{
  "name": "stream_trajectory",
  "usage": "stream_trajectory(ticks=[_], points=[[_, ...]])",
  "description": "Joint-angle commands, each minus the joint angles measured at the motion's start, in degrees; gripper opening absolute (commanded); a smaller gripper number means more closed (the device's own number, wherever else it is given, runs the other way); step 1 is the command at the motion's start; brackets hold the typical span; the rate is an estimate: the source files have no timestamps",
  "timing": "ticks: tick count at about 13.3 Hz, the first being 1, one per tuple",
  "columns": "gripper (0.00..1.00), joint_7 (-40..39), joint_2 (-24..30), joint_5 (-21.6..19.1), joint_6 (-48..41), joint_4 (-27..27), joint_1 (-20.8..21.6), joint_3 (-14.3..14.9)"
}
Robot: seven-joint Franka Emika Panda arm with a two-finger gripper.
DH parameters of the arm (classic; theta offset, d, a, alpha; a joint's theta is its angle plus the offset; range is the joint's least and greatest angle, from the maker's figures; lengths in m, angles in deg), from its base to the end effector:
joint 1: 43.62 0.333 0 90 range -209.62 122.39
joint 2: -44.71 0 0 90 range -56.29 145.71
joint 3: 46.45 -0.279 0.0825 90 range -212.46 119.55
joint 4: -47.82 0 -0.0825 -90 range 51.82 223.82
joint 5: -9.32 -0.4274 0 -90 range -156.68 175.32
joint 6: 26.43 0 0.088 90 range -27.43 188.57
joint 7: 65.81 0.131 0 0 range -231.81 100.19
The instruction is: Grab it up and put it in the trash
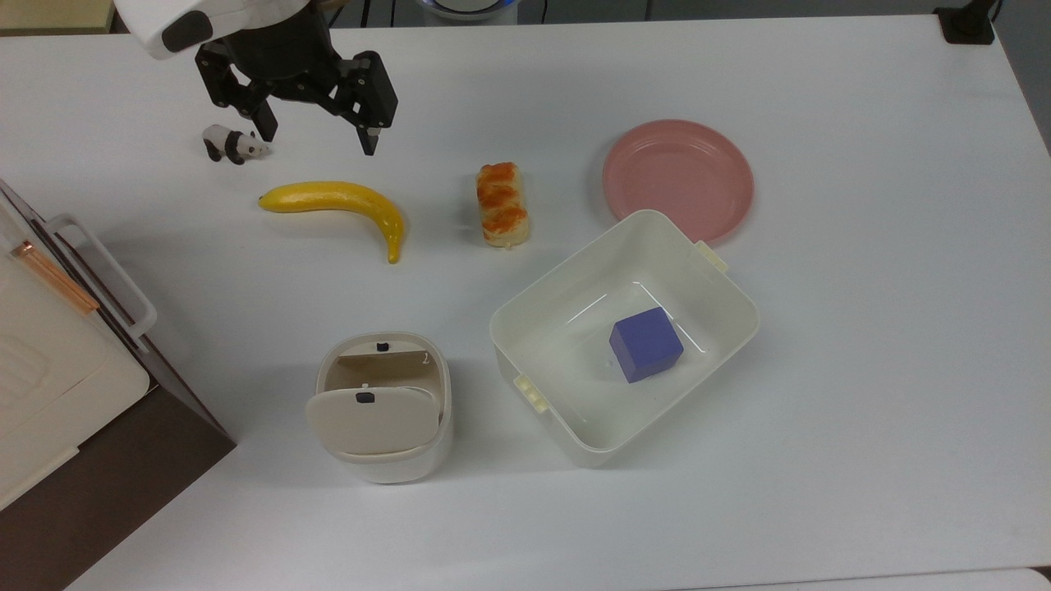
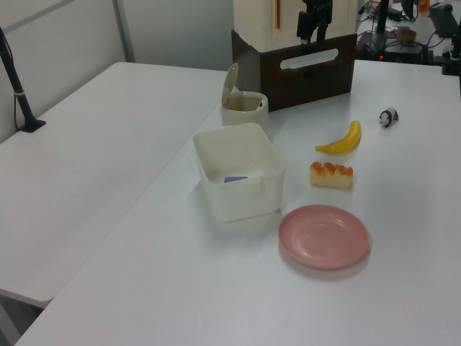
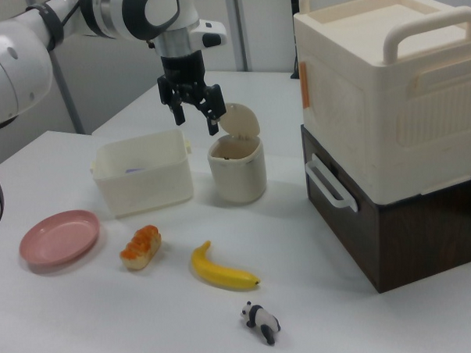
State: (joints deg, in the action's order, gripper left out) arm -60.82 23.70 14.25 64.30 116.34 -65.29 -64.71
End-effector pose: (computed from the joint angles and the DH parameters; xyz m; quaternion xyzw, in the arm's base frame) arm 0.6863 -0.0883 0.5305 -0.9962 0.0845 -0.0188 0.0133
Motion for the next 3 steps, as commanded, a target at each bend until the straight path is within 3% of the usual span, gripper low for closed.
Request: stream_trajectory(ticks=[1, 3], points=[[1.00, 0.7, 1.1, -1.1, -1.5, 0.3, 0.1, 0.2], [1.00, 0.6, 1.1, -1.1, -1.5, 0.3, 0.1, 0.2]])
